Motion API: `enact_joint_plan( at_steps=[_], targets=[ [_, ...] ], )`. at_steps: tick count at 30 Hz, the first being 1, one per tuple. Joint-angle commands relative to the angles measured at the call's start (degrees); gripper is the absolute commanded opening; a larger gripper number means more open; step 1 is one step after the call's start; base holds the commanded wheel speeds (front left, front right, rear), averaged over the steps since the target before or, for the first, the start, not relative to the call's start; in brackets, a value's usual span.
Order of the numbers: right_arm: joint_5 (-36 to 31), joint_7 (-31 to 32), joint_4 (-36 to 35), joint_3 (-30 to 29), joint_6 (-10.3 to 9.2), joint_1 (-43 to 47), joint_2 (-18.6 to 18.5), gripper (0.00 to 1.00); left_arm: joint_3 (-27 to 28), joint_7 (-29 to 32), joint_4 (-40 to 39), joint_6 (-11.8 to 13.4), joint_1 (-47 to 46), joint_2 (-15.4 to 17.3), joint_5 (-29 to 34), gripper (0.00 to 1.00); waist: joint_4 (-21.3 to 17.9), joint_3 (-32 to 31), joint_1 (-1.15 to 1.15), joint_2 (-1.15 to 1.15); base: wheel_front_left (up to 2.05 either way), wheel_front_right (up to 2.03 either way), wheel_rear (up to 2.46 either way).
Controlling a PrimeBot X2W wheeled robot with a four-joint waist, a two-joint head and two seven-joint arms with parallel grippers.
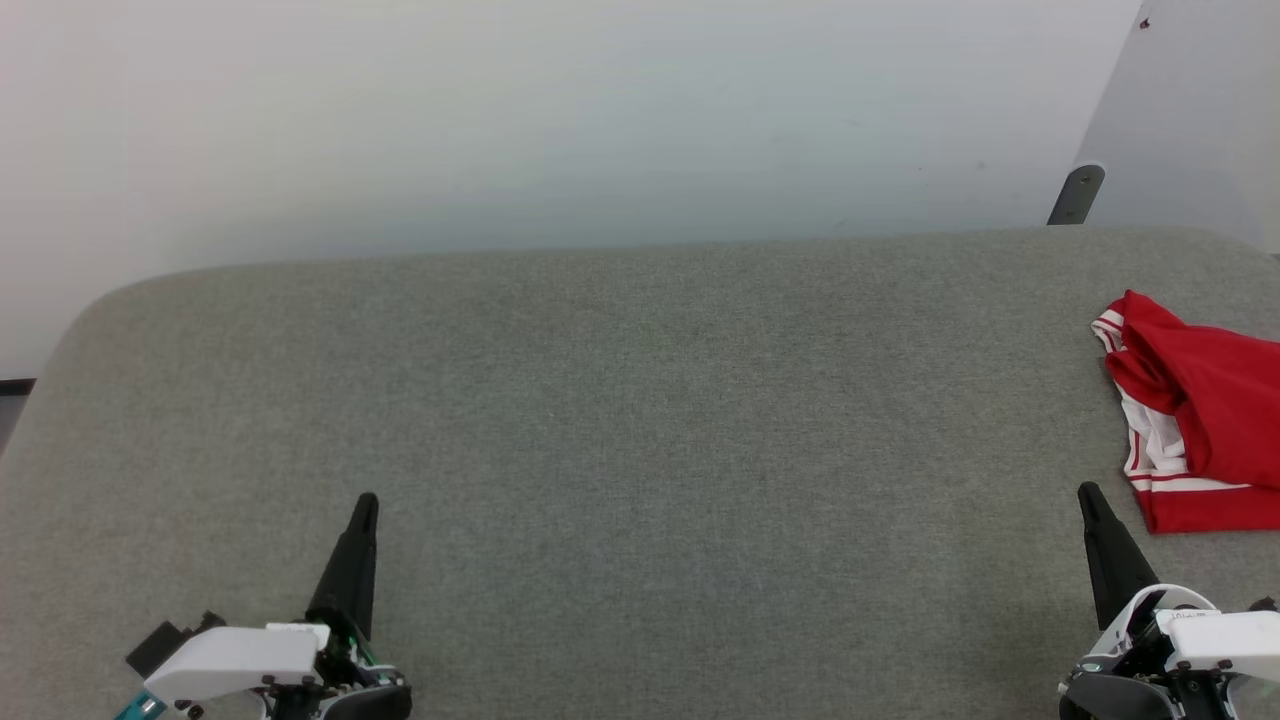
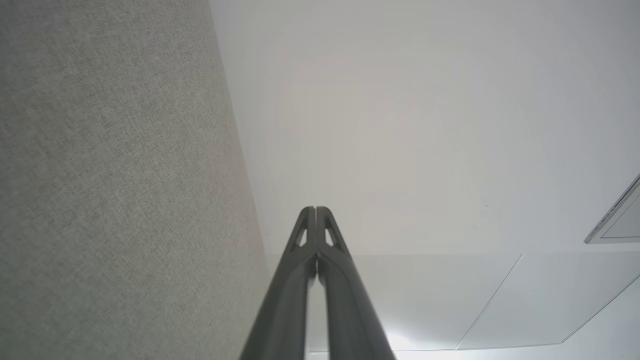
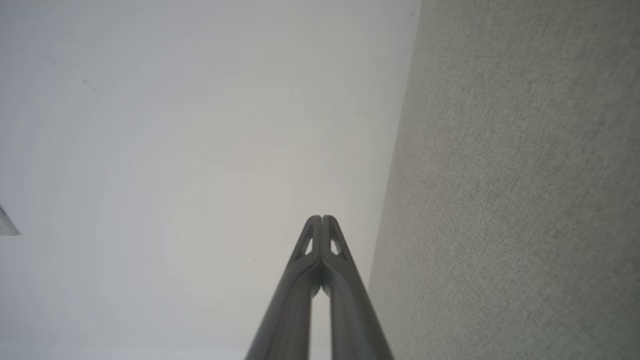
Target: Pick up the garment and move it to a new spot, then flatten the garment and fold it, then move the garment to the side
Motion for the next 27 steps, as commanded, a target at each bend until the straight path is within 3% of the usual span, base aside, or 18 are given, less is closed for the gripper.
enact_joint_plan(
  at_steps=[1, 27],
  targets=[
    [0.2, 0.1, -0.1, 0.0, 0.00, -0.2, 0.2, 0.00, 0.1, 0.2, 0.0, -0.2, -0.5, 0.0, -0.2, 0.00, 0.0, 0.0, -0.01, 0.00, 0.00, 0.00, 0.00],
    [0.3, 0.1, -0.1, 0.0, 0.00, -0.2, 0.2, 0.00, 0.1, 0.2, 0.0, -0.2, -0.5, 0.0, -0.2, 0.00, 0.0, 0.0, -0.01, 0.00, 0.00, 0.00, 0.00]
  ],
)
